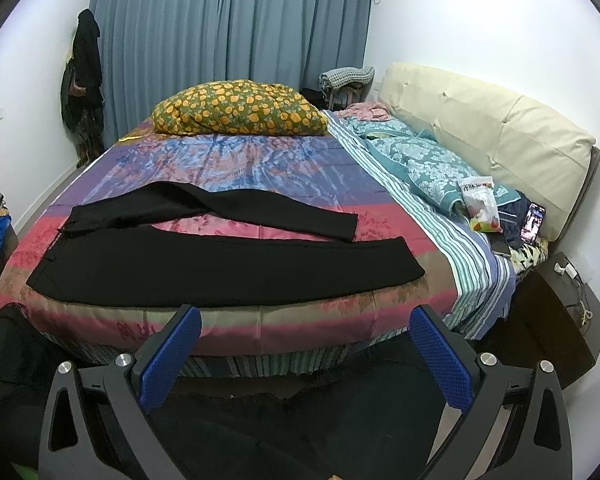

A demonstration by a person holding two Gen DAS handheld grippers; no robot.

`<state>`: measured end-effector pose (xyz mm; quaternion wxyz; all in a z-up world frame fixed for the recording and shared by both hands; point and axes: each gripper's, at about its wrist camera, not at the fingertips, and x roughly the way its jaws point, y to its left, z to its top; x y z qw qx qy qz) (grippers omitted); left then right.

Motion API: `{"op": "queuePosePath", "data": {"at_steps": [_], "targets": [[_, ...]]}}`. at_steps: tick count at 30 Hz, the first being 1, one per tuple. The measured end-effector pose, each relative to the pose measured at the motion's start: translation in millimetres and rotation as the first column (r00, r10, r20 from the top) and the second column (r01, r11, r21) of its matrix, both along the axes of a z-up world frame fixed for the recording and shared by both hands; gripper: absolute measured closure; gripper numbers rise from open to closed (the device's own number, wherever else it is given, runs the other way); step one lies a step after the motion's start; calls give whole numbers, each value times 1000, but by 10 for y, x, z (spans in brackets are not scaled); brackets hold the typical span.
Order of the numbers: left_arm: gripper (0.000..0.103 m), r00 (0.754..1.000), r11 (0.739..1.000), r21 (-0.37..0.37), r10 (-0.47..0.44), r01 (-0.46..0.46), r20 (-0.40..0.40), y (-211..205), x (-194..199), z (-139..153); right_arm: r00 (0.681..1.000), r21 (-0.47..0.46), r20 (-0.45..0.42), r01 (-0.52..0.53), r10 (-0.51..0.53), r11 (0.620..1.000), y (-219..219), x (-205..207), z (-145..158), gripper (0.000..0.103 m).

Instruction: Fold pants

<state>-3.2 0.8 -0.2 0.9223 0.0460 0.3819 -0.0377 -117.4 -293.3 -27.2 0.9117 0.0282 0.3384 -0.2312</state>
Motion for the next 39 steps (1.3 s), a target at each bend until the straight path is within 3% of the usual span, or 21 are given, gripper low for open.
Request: {"op": "queuePosePath", "data": {"at_steps": [39], "targets": [[0, 1000, 999, 36, 16, -17, 7, 16, 40, -45, 999, 10, -31, 7, -7, 1000, -41, 41, -66, 0]]}}
